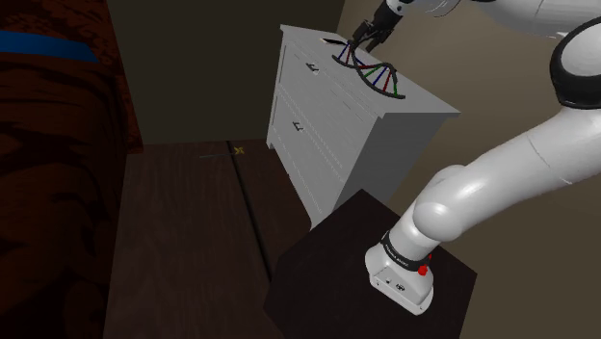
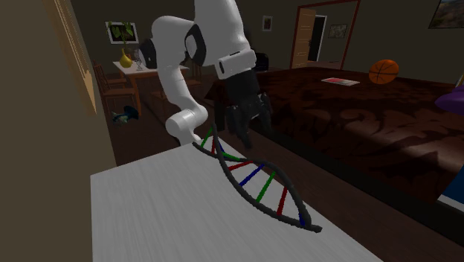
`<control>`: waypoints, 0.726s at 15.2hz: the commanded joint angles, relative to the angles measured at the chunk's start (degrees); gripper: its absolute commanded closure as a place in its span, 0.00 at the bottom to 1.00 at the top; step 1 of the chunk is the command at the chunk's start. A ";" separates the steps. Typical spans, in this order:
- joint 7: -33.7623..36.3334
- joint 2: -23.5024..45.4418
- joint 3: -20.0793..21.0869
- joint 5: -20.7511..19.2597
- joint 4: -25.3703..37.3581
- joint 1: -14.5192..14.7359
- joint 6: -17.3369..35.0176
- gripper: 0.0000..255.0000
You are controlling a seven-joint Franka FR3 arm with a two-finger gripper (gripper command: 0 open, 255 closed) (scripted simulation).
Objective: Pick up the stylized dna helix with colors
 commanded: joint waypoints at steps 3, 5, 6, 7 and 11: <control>-6.56 7.42 -5.49 6.28 6.77 1.54 2.41 0.00; -6.78 7.28 -5.46 6.32 5.10 1.42 3.93 0.00; -6.89 7.22 -5.48 6.35 4.28 1.40 4.69 0.00; -7.01 7.18 -5.52 6.38 3.48 1.39 5.45 0.00; -7.50 7.15 -5.70 6.60 0.73 1.37 8.16 0.00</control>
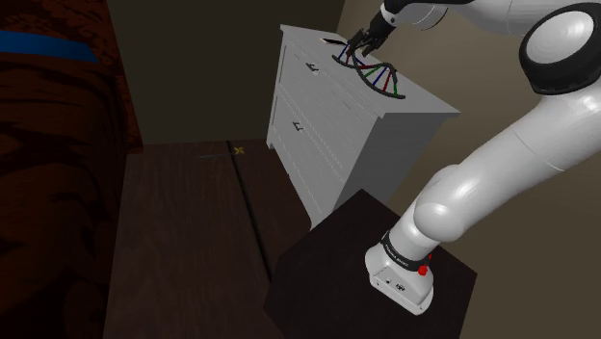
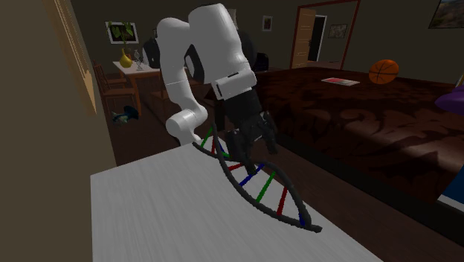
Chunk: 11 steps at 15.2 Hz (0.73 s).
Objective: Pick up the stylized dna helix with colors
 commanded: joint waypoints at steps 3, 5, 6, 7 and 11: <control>-0.19 0.00 -0.08 0.09 -0.79 -0.01 0.81 1.00; -0.17 0.01 -0.07 0.09 -0.76 0.00 0.79 1.00; -0.19 0.03 -0.08 0.10 -0.76 0.00 0.81 1.00; -0.20 0.02 -0.09 0.11 -0.74 0.00 0.79 1.00; -0.11 -0.01 -0.03 0.06 -0.69 0.00 0.71 1.00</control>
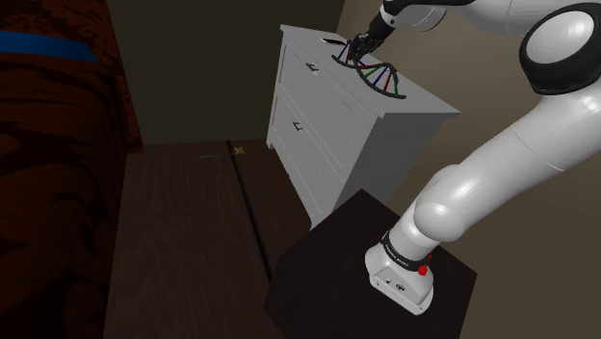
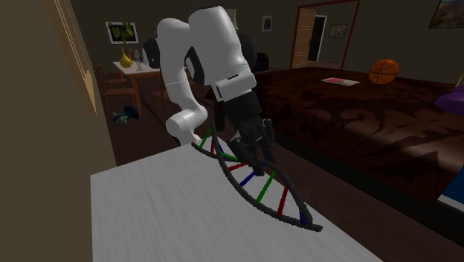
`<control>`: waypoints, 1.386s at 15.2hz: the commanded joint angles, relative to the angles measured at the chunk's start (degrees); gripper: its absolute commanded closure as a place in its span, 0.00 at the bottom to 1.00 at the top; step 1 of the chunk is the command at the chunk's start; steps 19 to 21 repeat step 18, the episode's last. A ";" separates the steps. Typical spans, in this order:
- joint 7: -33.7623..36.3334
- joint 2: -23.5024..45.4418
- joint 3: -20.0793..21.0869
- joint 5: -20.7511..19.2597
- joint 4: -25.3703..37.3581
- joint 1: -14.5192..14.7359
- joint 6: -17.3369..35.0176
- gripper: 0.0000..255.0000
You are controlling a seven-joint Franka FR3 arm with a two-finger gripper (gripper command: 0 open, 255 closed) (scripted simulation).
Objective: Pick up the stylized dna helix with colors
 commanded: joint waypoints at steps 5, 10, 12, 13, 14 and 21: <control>0.53 0.12 0.19 -0.20 2.96 0.05 -2.98 1.00; 1.04 0.50 0.29 -0.25 7.13 0.15 -6.80 1.00; 1.19 0.75 0.28 -0.20 8.90 0.21 -8.34 1.00; 1.26 0.90 0.27 -0.16 9.81 0.24 -9.12 1.00; 1.32 1.07 0.25 -0.11 10.74 0.27 -9.90 1.00; 1.42 1.47 0.19 0.04 12.78 0.34 -11.59 1.00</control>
